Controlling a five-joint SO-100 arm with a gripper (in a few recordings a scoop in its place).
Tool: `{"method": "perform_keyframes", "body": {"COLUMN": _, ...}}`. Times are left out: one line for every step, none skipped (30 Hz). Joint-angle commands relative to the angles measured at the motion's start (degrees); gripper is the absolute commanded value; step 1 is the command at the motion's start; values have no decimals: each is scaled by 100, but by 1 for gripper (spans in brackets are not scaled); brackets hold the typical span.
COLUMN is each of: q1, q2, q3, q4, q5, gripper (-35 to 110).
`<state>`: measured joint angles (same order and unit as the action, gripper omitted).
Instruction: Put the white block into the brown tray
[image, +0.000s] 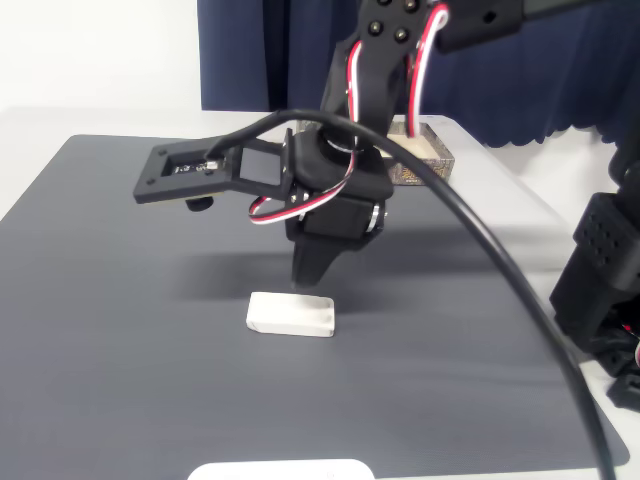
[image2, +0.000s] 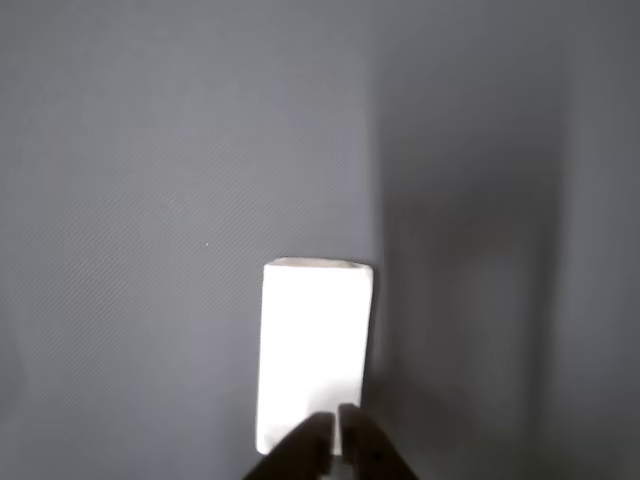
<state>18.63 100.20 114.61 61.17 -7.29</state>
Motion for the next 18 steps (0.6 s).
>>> {"method": "perform_keyframes", "body": {"q1": 114, "q2": 62, "q3": -246, "q4": 26, "q5": -53, "gripper": 10}}
{"method": "perform_keyframes", "body": {"q1": 141, "q2": 79, "q3": -246, "q4": 62, "q5": -79, "gripper": 12}}
{"method": "perform_keyframes", "body": {"q1": 158, "q2": 88, "q3": -246, "q4": 70, "q5": -158, "gripper": 14}}
{"method": "perform_keyframes", "body": {"q1": 176, "q2": 97, "q3": -246, "q4": 70, "q5": -193, "gripper": 17}}
{"method": "perform_keyframes", "body": {"q1": 185, "q2": 105, "q3": -246, "q4": 70, "q5": -229, "gripper": 20}}
{"method": "perform_keyframes", "body": {"q1": 193, "q2": 105, "q3": -255, "q4": 70, "q5": -281, "gripper": 23}}
{"method": "perform_keyframes", "body": {"q1": 202, "q2": 105, "q3": -255, "q4": 70, "q5": -387, "gripper": 26}}
{"method": "perform_keyframes", "body": {"q1": 211, "q2": 105, "q3": -255, "q4": 70, "q5": -439, "gripper": 29}}
{"method": "perform_keyframes", "body": {"q1": 220, "q2": 97, "q3": -255, "q4": 70, "q5": -448, "gripper": 30}}
{"method": "perform_keyframes", "body": {"q1": 229, "q2": 97, "q3": -237, "q4": 70, "q5": -448, "gripper": 32}}
{"method": "perform_keyframes", "body": {"q1": 229, "q2": 97, "q3": -229, "q4": 70, "q5": -448, "gripper": 33}}
{"method": "perform_keyframes", "body": {"q1": 237, "q2": 97, "q3": -229, "q4": 70, "q5": -448, "gripper": 35}}
{"method": "perform_keyframes", "body": {"q1": 246, "q2": 97, "q3": -229, "q4": 70, "q5": -439, "gripper": 36}}
{"method": "perform_keyframes", "body": {"q1": 255, "q2": 97, "q3": -229, "q4": 70, "q5": -422, "gripper": 37}}
{"method": "perform_keyframes", "body": {"q1": 264, "q2": 97, "q3": -229, "q4": 70, "q5": -422, "gripper": 38}}
{"method": "perform_keyframes", "body": {"q1": 281, "q2": 97, "q3": -229, "q4": 62, "q5": -404, "gripper": 38}}
{"method": "perform_keyframes", "body": {"q1": 290, "q2": 97, "q3": -237, "q4": 62, "q5": -387, "gripper": 39}}
{"method": "perform_keyframes", "body": {"q1": 299, "q2": 97, "q3": -246, "q4": 53, "q5": -369, "gripper": 39}}
